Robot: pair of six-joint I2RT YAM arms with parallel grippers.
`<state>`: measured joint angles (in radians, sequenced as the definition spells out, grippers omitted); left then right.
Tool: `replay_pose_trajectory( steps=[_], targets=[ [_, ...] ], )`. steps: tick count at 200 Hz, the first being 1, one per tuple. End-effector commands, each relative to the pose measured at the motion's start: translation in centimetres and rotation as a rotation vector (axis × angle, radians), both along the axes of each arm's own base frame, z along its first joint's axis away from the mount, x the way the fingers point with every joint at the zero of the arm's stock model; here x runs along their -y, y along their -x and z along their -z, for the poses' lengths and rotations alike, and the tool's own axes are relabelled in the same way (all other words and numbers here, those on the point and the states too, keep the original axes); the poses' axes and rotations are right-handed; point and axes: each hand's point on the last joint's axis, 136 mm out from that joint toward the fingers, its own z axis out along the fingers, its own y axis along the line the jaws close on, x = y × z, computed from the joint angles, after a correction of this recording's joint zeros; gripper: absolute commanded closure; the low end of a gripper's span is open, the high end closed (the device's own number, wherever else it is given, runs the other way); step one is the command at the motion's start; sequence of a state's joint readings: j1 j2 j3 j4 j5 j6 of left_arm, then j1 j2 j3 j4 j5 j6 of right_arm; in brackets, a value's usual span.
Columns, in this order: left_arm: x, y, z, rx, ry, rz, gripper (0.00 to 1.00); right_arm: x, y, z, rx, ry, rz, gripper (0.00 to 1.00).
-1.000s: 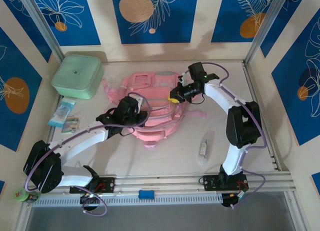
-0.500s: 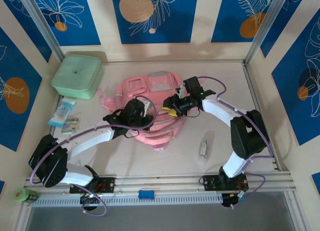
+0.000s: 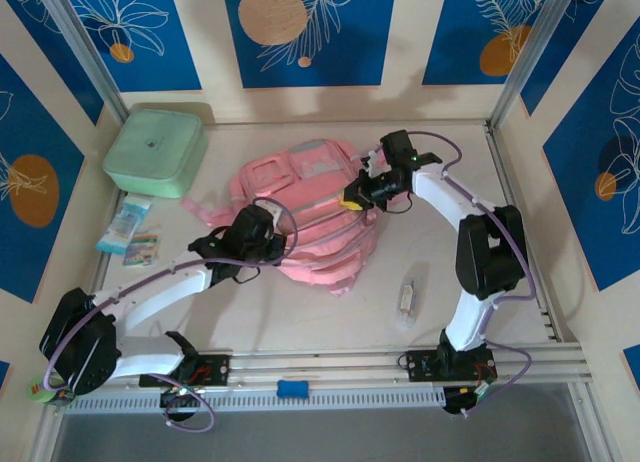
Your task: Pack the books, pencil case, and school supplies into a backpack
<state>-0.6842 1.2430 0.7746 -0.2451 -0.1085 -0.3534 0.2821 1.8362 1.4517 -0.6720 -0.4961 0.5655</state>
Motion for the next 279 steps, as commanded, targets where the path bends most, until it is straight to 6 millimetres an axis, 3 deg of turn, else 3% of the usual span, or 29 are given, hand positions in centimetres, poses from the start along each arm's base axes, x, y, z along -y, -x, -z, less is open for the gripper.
replay_pose_trajectory(
  steps=[1,14,21,39,52,68,78,88,97,137,175,201,224,268,279],
  targets=[
    [-2.9,-0.2,1.9,-0.044,-0.101,-0.03,1.0,2.6,-3.6,-0.9,0.154,0.075,0.02,1.0],
    [-1.5,-0.7,1.4,-0.04,-0.062,0.009,1.0,2.2,-3.3,-0.9,0.153,0.064,0.016,1.0],
    [-0.7,-0.8,1.3,-0.045,-0.038,0.033,1.0,2.2,-3.0,-0.9,0.151,0.066,0.016,0.95],
    [0.4,-0.7,1.5,-0.07,-0.012,0.054,1.0,2.5,-1.7,-0.9,0.139,0.076,0.017,0.67],
    [0.9,0.1,1.6,-0.091,-0.01,0.073,0.77,3.5,-0.1,-0.6,0.116,0.126,0.039,0.53],
    [1.3,1.4,1.8,-0.122,0.006,0.075,0.68,5.1,2.1,-0.3,0.099,0.215,0.092,0.41],
    [1.7,2.4,1.8,-0.136,0.036,0.083,0.6,6.1,3.8,0.1,0.084,0.277,0.128,0.26],
    [2.2,3.4,1.5,-0.149,0.064,0.096,0.58,7.5,5.6,0.6,0.064,0.358,0.16,0.08],
    [2.4,4.1,1.3,-0.154,0.076,0.093,0.56,8.8,7.3,1.0,0.034,0.435,0.203,0.01],
    [5.4,7.1,0.3,-0.148,0.19,0.117,0.43,13.8,15.3,4.1,-0.153,0.664,0.382,0.01],
    [7.3,8.0,0.5,-0.136,0.238,0.14,0.38,15.5,20.8,7.8,-0.29,0.791,0.465,0.01],
    [7.0,8.2,0.9,-0.144,0.234,0.133,0.35,14.8,22.5,10.0,-0.327,0.78,0.476,0.01],
    [6.0,8.4,1.6,-0.149,0.213,0.107,0.33,13.3,22.8,11.8,-0.36,0.714,0.444,0.01],
    [4.6,8.5,1.6,-0.13,0.182,0.075,0.31,11.4,23.2,12.7,-0.345,0.768,0.38,0.0],
    [4.3,8.5,1.6,-0.128,0.171,0.069,0.31,10.9,23.1,13.0,-0.345,0.754,0.367,0.04]
  ],
)
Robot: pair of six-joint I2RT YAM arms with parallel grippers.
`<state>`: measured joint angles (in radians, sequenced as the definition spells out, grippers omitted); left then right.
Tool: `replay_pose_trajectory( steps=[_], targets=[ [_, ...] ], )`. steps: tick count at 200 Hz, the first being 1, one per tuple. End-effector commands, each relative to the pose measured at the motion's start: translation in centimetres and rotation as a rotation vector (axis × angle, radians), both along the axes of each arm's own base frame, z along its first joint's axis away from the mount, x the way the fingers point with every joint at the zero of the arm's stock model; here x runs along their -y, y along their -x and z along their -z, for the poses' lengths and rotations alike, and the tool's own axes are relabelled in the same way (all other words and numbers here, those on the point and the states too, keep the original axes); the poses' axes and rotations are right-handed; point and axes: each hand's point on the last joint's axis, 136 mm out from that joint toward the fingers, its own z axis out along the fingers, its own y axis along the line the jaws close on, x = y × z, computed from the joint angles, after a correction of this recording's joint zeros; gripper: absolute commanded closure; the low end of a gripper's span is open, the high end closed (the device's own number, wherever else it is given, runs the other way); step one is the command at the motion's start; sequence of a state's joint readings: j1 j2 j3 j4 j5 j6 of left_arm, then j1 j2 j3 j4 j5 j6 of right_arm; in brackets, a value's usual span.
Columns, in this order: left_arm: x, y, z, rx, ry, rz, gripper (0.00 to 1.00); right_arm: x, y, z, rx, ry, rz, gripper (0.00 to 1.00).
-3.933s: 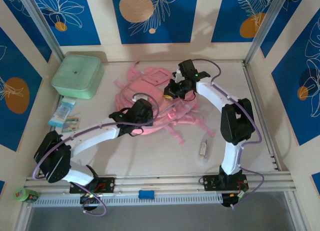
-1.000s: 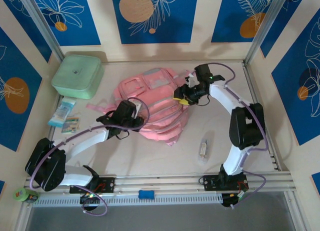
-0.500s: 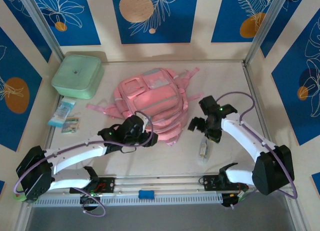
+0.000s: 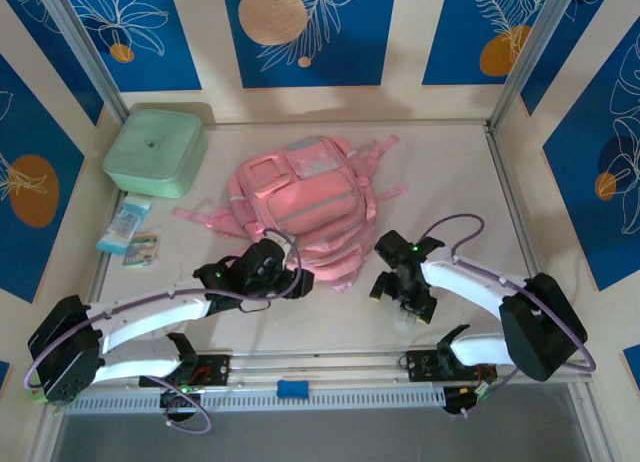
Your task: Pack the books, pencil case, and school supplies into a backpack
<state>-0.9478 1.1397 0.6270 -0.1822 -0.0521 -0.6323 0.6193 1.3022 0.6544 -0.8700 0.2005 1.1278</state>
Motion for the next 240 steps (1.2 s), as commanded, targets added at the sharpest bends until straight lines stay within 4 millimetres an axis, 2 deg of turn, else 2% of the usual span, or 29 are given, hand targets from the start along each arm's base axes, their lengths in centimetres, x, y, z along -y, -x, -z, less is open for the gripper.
replay_pose_trajectory(
  steps=[1,41,74,108,184,222,240],
  targets=[
    [-1.0,-0.1,-0.2,0.013,-0.022,-0.036,0.31,-1.3,-0.5,0.2,0.008,-0.028,0.024,0.04],
    [-1.4,-0.2,-0.3,0.025,-0.031,-0.049,0.31,-0.2,-0.3,0.2,0.025,0.025,0.013,0.19],
    [-1.1,-0.5,-0.3,0.028,-0.036,-0.046,0.3,0.1,-0.3,0.4,0.019,0.014,0.026,0.17],
    [-0.7,-0.7,-0.4,0.028,-0.041,-0.041,0.3,-0.1,-0.6,0.9,0.021,-0.024,0.035,0.21],
    [-0.3,-1.3,-0.6,0.038,-0.059,-0.042,0.29,-0.3,-1.6,0.4,0.055,-0.045,-0.023,0.48],
    [-0.5,-2.0,-1.1,0.066,-0.108,-0.035,0.29,-0.5,-1.7,-0.2,0.081,-0.068,-0.072,0.52],
    [-0.8,-2.5,-2.1,0.103,-0.148,-0.029,0.28,-0.7,-1.7,-0.7,0.097,-0.084,-0.105,0.54]
  ],
)
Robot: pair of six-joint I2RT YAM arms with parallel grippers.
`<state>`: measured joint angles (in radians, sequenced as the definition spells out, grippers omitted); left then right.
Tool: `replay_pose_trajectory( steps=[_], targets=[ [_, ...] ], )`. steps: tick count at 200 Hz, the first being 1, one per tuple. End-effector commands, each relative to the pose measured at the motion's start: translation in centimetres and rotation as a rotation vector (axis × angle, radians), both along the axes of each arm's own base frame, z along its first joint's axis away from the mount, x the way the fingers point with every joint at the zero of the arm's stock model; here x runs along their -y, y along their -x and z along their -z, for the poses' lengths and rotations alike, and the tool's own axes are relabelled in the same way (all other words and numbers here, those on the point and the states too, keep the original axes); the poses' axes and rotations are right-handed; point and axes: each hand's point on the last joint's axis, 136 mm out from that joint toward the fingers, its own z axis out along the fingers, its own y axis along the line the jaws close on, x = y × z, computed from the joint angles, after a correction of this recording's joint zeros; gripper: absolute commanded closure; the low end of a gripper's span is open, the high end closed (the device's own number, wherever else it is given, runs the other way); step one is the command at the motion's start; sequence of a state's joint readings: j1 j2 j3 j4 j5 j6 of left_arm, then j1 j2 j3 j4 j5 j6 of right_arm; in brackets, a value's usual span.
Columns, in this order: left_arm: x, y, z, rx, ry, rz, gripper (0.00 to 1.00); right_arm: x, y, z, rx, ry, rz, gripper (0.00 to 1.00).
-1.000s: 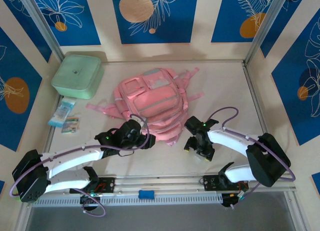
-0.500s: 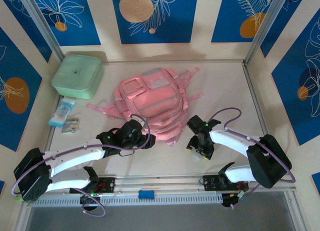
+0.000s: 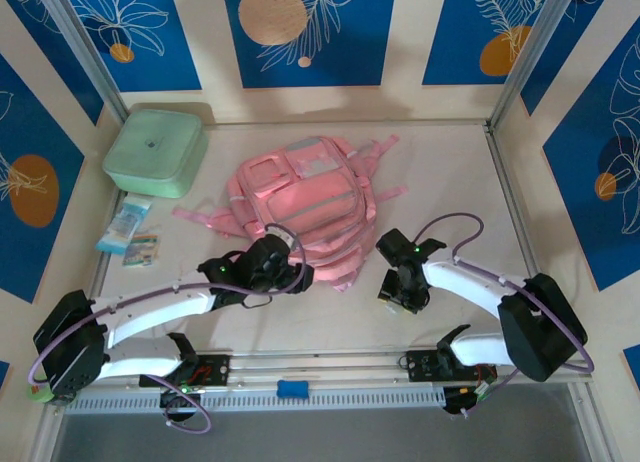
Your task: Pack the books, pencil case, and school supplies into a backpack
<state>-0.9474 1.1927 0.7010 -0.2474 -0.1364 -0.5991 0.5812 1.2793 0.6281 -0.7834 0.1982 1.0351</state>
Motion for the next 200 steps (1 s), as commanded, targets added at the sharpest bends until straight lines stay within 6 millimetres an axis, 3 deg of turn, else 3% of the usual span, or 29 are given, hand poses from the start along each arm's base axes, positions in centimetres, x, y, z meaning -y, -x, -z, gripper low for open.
replay_pose_trajectory(
  steps=[1,48,70,115,140,169,200],
  targets=[
    [-0.4,-1.0,-1.7,0.064,-0.066,0.01,0.28,-0.4,-0.2,-0.9,0.026,-0.033,-0.052,0.54],
    [-1.4,-4.5,-6.1,0.258,-0.219,0.096,0.21,-0.9,-0.6,-3.3,0.086,-0.07,-0.144,0.56],
    [0.6,-5.4,-5.7,0.269,-0.274,0.273,0.21,-1.2,-0.8,-4.3,0.092,-0.079,-0.183,0.56],
    [2.7,-9.9,-4.7,0.362,-0.509,0.39,0.17,-2.2,-1.6,-5.7,0.119,-0.126,-0.231,0.57],
    [2.9,-12.4,-4.2,0.391,-0.586,0.373,0.16,-2.4,-1.8,-6.0,0.123,-0.134,-0.245,0.57],
    [2.0,-14.8,-3.1,0.375,-0.633,0.331,0.23,-2.8,-2.1,-6.3,0.133,-0.156,-0.254,0.58],
    [1.6,-15.5,-4.7,0.372,-0.546,0.316,0.3,-3.0,-2.1,-6.7,0.137,-0.164,-0.275,0.58]
  ],
)
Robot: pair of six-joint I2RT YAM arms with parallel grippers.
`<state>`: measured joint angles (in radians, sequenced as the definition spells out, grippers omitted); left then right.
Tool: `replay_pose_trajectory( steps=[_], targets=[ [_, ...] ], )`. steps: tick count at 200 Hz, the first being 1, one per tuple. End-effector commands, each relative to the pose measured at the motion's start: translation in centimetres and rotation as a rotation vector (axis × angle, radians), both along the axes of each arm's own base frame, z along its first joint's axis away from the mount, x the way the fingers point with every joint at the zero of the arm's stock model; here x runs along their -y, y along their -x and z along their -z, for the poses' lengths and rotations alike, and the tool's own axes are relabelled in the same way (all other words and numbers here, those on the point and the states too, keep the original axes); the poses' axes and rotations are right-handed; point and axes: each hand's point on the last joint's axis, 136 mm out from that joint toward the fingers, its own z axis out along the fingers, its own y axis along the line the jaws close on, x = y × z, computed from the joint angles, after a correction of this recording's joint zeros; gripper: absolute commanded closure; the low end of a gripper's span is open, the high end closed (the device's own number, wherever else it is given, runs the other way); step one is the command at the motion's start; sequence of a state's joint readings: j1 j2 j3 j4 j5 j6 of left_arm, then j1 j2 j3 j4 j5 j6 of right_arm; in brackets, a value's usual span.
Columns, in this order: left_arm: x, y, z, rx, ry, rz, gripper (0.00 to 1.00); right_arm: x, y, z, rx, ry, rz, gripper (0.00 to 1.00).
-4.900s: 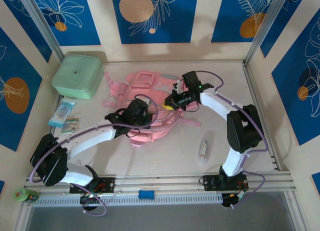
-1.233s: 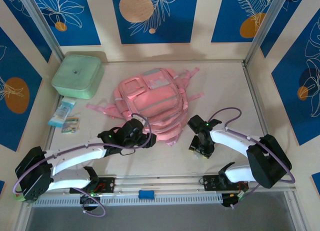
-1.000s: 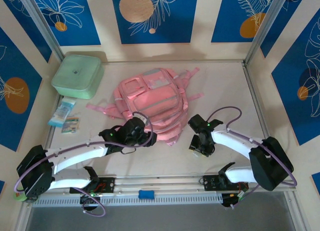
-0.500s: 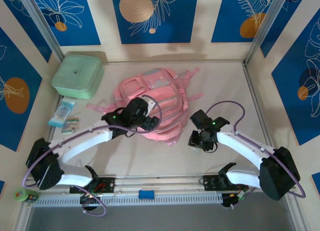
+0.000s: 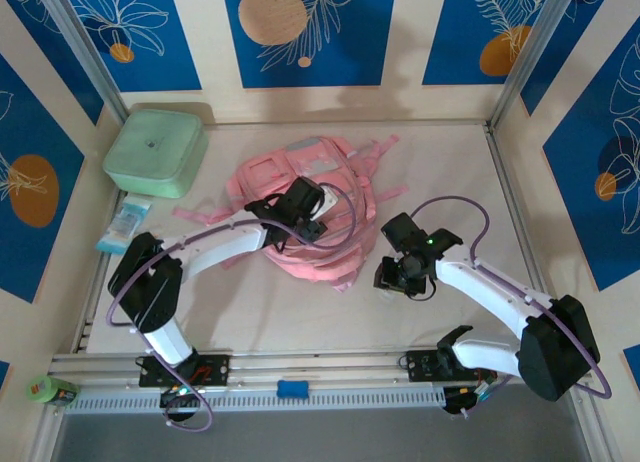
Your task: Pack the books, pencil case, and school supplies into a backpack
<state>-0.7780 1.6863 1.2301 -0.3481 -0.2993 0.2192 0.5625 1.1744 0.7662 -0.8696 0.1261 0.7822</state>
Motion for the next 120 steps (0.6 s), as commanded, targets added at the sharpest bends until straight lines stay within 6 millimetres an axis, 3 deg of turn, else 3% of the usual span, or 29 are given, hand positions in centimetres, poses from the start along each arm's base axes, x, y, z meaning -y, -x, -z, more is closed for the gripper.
replay_pose_trajectory(
  steps=[1,29,79,106,120],
  targets=[
    [-0.5,-1.4,-2.8,0.035,0.061,-0.004,0.3,-0.7,-0.1,-1.2,0.006,-0.034,-0.037,0.58],
    [-1.2,-1.8,-3.9,0.02,0.123,-0.011,0.37,-0.8,-0.1,-1.5,0.005,-0.036,-0.045,0.58],
    [-1.5,-2.4,-3.5,-0.012,0.189,-0.037,0.42,-1.1,-0.2,-2.2,0.012,-0.047,-0.065,0.59],
    [-0.9,-3.2,-3.2,-0.014,0.217,-0.068,0.61,-1.7,-0.5,-2.8,0.025,-0.072,-0.081,0.59],
    [-0.7,-3.1,-3.5,-0.017,0.234,-0.064,0.83,-2.2,-0.8,-3.5,0.03,-0.092,-0.096,0.6]
  ],
)
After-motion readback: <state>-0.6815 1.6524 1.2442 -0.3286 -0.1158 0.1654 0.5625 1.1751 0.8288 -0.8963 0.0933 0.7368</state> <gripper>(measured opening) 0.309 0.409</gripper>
